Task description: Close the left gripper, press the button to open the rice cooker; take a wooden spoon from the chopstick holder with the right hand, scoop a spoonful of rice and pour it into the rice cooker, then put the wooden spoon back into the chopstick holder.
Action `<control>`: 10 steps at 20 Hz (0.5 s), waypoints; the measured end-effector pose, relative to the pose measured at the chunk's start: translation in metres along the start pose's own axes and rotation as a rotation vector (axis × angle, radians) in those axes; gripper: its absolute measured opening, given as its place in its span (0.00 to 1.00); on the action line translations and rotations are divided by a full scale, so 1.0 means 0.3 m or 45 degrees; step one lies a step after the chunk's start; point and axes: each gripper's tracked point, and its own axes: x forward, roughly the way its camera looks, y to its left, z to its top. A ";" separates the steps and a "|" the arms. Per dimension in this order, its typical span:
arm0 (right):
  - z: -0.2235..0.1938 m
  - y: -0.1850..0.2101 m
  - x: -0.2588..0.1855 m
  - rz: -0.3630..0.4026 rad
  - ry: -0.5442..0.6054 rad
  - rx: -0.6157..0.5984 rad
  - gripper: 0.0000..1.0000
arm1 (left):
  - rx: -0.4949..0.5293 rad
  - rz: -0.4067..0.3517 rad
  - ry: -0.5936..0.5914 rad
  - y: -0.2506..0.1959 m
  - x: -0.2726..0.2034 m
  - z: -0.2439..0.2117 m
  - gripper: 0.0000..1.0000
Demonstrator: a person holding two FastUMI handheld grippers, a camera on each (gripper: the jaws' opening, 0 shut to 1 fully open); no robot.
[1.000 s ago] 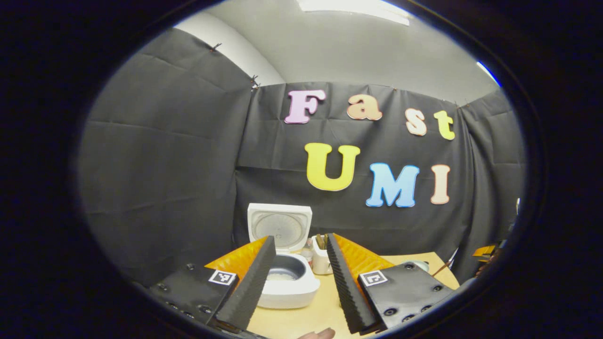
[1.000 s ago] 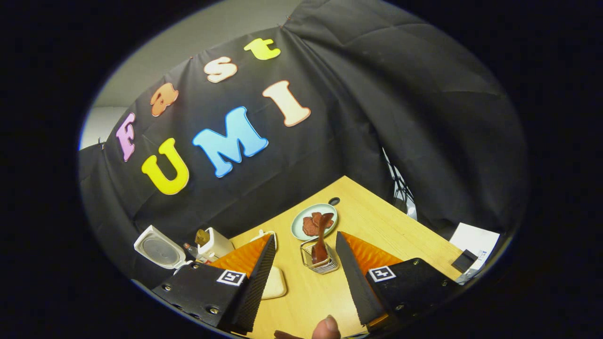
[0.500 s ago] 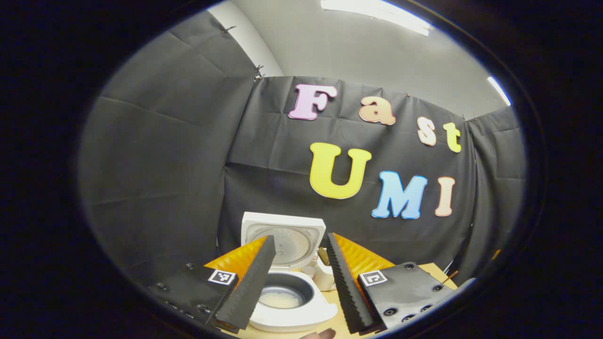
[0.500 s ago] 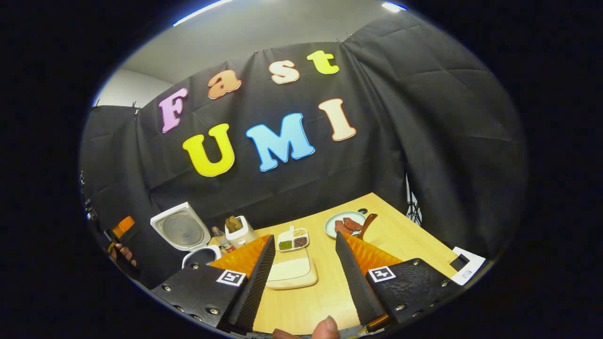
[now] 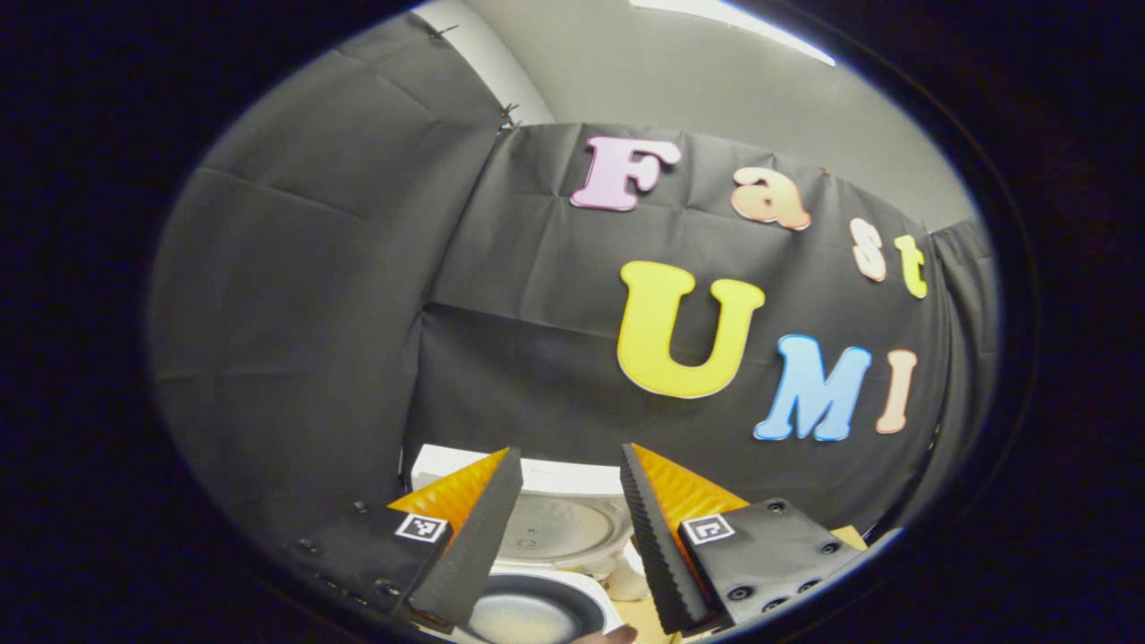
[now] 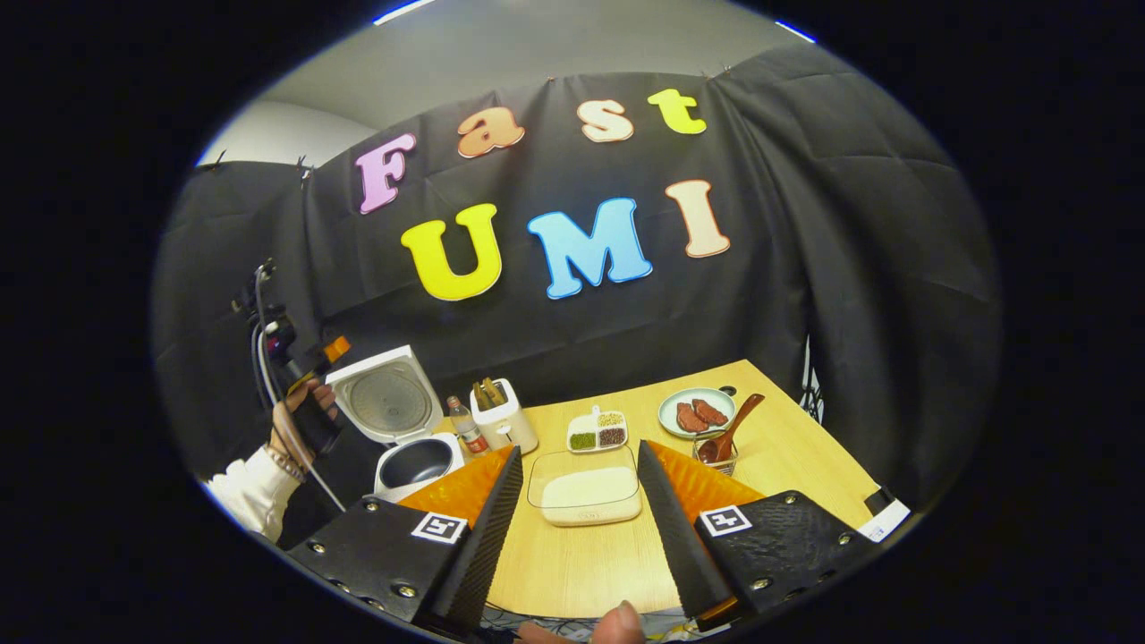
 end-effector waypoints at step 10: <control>-0.087 0.071 0.052 0.071 0.119 -0.028 0.80 | 0.179 0.183 0.074 0.076 0.275 -0.110 0.76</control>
